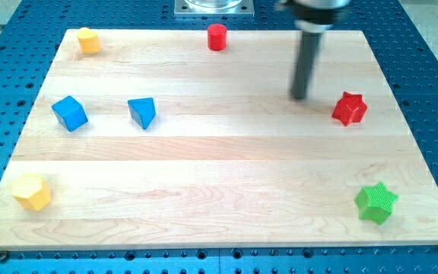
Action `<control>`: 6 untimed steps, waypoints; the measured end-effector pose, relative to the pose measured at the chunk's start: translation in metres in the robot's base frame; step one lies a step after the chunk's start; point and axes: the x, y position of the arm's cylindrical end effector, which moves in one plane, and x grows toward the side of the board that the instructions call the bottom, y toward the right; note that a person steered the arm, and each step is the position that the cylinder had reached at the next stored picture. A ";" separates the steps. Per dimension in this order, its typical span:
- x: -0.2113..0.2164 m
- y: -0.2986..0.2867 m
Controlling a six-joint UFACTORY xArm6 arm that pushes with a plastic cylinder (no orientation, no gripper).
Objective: Slide the red star diagonally top left to the green star
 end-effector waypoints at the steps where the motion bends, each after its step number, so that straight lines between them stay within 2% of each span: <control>1: 0.014 0.123; 3: 0.028 -0.009; 4: 0.048 0.053; 5: 0.075 0.010; 6: 0.049 -0.084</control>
